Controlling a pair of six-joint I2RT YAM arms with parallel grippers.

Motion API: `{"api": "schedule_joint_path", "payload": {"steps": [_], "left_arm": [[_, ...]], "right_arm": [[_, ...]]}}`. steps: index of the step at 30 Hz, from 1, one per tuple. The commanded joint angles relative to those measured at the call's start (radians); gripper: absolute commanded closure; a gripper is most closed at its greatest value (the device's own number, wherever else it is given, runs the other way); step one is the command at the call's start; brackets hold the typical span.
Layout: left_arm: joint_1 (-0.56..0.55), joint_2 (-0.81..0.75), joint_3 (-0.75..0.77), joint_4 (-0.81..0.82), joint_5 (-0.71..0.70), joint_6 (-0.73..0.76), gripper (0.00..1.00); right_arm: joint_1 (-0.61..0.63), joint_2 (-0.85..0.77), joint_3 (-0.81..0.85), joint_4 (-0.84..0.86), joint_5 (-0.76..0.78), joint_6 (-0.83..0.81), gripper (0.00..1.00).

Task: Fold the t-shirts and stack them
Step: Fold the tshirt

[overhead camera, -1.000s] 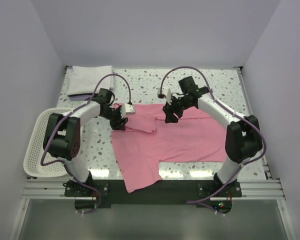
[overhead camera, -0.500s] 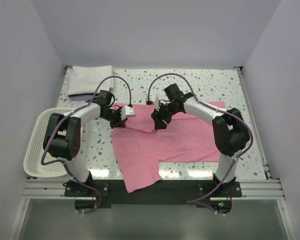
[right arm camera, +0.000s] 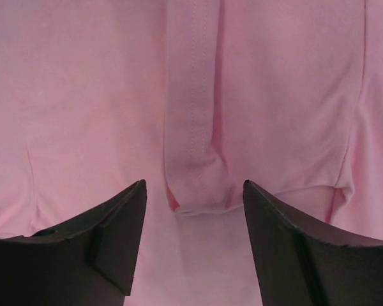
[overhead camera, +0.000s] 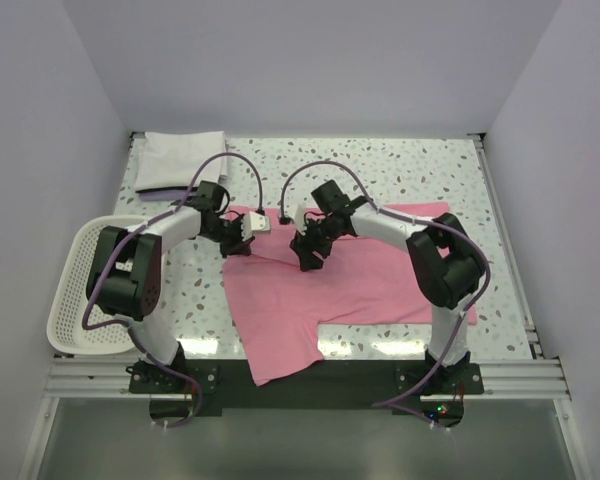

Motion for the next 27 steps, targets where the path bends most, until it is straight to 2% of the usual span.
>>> {"api": "schedule_joint_path", "payload": {"steps": [1,3,4,6,7,9,20,27], "left_arm": [[0.002,-0.037,-0.005,0.015,0.026,-0.009,1.0],[0.002,-0.045,-0.004,0.004,0.029,-0.013,1.0],[0.002,-0.051,-0.002,-0.002,0.034,-0.015,1.0],[0.002,-0.061,0.012,-0.038,0.042,-0.019,1.0],[0.002,-0.077,0.015,-0.051,0.043,-0.021,1.0],[0.002,-0.092,0.021,-0.08,0.045,-0.031,1.0],[-0.038,-0.201,0.009,-0.233,0.032,-0.131,1.0],[-0.151,-0.22,-0.016,-0.261,-0.037,-0.265,1.0]], "right_arm": [[0.002,0.026,0.013,0.042,0.036,0.008,0.38],[0.002,0.02,0.009,0.048,0.055,0.01,0.52],[0.002,0.015,0.01,0.048,0.062,0.011,0.65],[0.002,0.01,0.016,0.027,0.078,0.01,0.77],[0.003,0.004,0.018,0.018,0.082,0.008,0.88],[0.002,0.0,0.021,0.002,0.092,0.007,0.99],[0.002,-0.016,0.066,-0.056,0.082,-0.004,1.0],[0.002,-0.006,0.087,-0.106,0.073,-0.035,1.0]]}}
